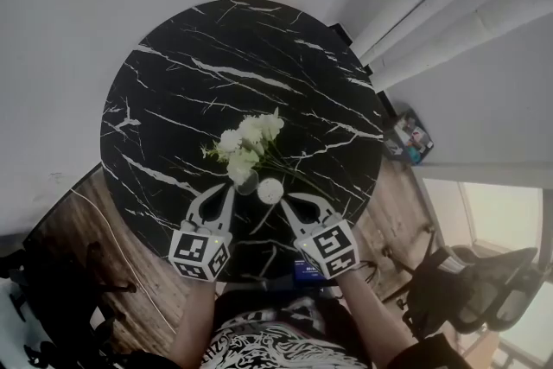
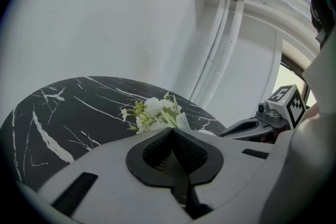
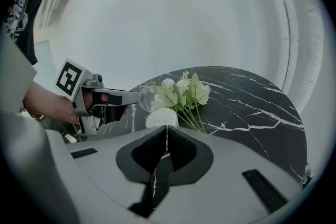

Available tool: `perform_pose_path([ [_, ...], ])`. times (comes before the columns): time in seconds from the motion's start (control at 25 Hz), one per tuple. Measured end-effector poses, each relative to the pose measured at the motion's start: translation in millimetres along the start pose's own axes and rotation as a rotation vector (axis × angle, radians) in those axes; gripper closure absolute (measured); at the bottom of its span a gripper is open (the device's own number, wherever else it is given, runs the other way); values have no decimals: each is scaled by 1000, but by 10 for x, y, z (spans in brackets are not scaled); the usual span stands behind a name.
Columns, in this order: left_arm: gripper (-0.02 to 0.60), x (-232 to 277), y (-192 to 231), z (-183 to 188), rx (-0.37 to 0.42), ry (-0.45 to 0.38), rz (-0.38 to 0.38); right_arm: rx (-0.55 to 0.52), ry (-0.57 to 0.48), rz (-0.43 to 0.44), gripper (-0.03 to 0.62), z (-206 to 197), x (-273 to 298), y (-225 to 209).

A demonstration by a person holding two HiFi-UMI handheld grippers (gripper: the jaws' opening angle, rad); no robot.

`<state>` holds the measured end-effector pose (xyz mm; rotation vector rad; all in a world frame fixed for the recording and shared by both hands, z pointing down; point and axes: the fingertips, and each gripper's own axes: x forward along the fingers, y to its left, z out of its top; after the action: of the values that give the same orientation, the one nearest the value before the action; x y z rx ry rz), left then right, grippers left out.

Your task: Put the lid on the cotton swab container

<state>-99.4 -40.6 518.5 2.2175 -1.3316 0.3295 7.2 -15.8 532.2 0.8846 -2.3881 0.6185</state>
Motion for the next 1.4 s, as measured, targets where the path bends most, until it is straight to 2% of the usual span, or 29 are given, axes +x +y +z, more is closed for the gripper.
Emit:
perform_pose_path([
  [0.4,568,5,-130,51,5,-25,-64,-1,11,11,576,17,33,27],
  [0.64,566,9,-182,80,37,-31,-90,-7,41,-8,576,-58,40,-14],
  [0.84,568,3,-214,98,41,-36,-110,0,34,-8,576,-29,44,-20],
  [1.08,566,-8,-370,129,40,-55,-189,0,26,-5,576,7,33,-8],
  [1.4,566,2,-419,115,25,-51,-215,3,-39,-9,576,96,-30,-41],
])
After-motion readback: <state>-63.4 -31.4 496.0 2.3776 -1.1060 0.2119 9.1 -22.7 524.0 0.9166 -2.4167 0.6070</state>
